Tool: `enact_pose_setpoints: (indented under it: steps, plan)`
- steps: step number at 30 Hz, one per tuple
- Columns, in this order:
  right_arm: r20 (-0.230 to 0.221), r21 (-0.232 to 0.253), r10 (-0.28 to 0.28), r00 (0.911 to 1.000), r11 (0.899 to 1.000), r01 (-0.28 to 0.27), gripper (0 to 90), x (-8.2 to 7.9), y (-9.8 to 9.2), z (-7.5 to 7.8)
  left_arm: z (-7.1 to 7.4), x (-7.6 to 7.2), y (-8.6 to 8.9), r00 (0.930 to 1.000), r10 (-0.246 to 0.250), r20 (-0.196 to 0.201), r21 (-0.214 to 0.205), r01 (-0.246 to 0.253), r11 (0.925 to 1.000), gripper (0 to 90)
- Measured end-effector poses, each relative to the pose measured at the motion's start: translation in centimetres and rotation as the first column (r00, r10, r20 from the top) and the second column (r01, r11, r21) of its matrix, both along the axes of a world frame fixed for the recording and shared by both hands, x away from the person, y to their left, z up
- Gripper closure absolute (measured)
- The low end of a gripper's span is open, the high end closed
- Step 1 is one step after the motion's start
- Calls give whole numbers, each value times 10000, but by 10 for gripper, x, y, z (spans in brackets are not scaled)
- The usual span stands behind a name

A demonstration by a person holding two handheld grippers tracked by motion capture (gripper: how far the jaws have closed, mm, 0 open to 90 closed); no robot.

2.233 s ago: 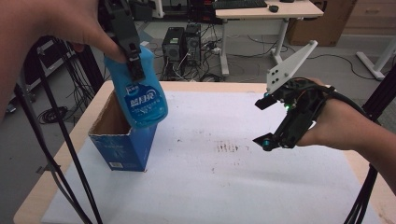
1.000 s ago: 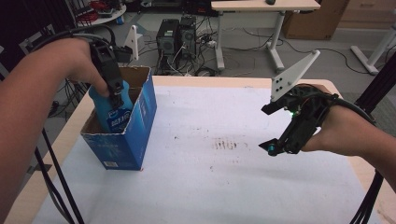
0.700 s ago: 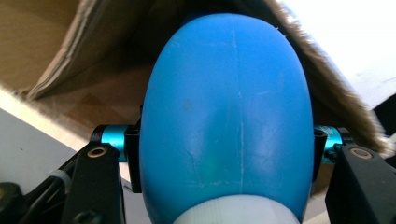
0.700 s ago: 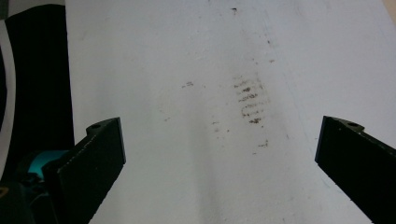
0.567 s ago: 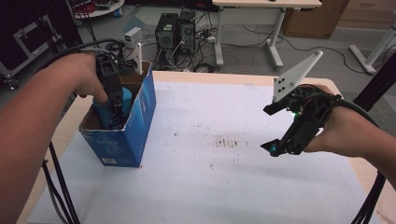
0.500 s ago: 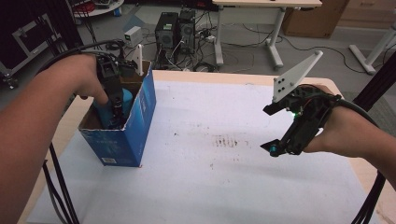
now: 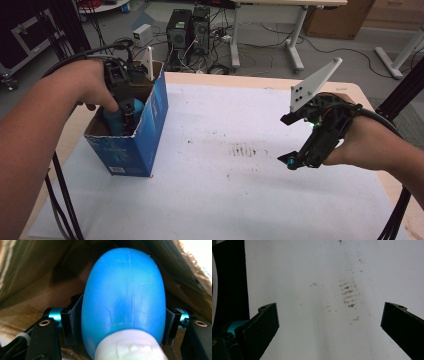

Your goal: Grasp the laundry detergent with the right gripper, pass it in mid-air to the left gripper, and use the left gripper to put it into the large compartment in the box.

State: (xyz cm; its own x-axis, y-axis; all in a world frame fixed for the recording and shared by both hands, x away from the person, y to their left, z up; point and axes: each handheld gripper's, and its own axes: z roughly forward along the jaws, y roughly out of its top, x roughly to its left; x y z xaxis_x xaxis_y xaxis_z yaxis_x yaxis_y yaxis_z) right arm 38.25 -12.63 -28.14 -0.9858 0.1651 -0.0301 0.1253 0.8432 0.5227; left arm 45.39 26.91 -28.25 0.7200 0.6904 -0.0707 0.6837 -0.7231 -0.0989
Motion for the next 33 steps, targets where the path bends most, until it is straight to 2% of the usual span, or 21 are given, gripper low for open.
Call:
enact_pose_setpoints:
  steps: [7, 9, 13, 19, 26, 29, 30, 33]
  plan:
    - [-7, -11, 23, 10000, 10000, -23, 6, -1, 1, 0, 9, -2, -2, 9997, 184, 188, -122, -182, 9998, 282]
    - [-22, -2, 5, 10000, 10000, -5, 6, -1, 0, 0, 14, -2, -2, 9998, 92, 197, -14, -92, 10000, 270]
    - [-28, -10, -45, 10000, 10000, 45, 6, -1, -3, 1, 25, -3, -2, 9995, 136, 267, -72, -134, 9999, 270]
    - [-180, -71, -105, 9998, 9999, 103, 6, 2, -7, 3, 42, -5, -5, 9980, 278, 572, -6, -278, 9996, 239]
    - [-236, -363, -51, 9997, 9993, 43, 6, 9, -9, 13, 62, -8, -14, 9969, -181, 765, 51, 178, 9998, 209]
    - [-262, -772, -21, 9997, 9970, 0, 6, 12, -9, 17, 71, -10, -21, 9945, -582, 868, 157, 570, 9982, 209]
    - [-234, -888, 16, 9997, 9960, -37, 6, 14, -9, 18, 74, -12, -24, 9938, -597, 933, 107, 589, 9982, 209]
    - [-314, -1176, 57, 9995, 9930, -93, 6, 18, -9, 20, 82, -15, -35, 9896, -1046, 993, 28, 1048, 9945, 209]
